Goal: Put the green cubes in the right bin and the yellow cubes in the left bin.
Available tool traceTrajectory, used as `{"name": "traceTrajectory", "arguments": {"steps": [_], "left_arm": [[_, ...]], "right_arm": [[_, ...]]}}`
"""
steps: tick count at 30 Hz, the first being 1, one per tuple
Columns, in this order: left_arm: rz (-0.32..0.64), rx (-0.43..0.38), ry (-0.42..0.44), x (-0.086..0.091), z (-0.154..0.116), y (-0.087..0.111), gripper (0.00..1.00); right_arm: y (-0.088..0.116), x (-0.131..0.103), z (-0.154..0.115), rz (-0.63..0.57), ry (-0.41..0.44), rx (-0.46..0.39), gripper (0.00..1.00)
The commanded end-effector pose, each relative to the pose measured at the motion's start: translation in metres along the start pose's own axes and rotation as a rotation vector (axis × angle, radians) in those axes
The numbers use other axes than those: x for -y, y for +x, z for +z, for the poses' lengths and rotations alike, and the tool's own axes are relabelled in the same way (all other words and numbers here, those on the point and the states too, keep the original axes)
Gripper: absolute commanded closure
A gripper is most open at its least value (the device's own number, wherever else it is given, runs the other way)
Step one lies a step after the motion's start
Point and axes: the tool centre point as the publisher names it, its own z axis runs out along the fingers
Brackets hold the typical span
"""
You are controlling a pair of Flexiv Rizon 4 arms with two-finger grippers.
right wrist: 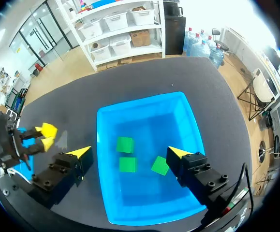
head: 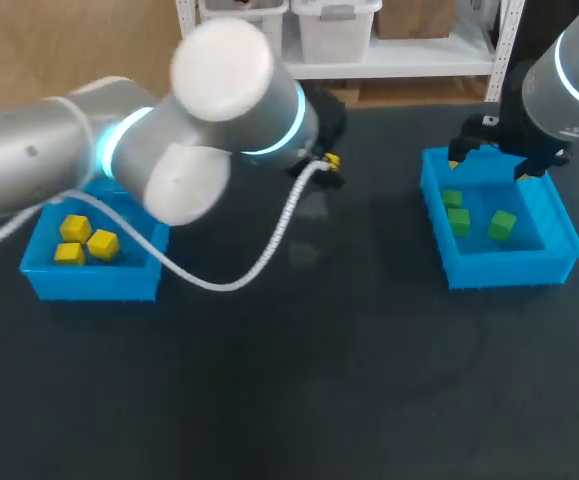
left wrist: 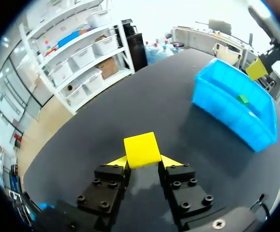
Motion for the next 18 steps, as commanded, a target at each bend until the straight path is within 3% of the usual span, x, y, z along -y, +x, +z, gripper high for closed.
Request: {"name": "traceTrajectory", "arguments": {"steps": [1, 10, 18], "left_arm": [[-0.042, 0.024, -0.035, -0.030, -0.056, 0.030, 1.00], [-0.181, 0.031, -0.146, -0.097, -0.119, 0.084, 1.00], [-0.308, 0.021, -0.219, -0.130, -0.159, 0.137, 1.00]], "right_arm": [[0.002, 0.001, -0.001, 0.001, 0.001, 0.007, 0.00], [0.002, 0.001, -0.001, 0.001, 0.001, 0.007, 0.00], [0.002, 0.001, -0.001, 0.001, 0.001, 0.007, 0.00]]}}
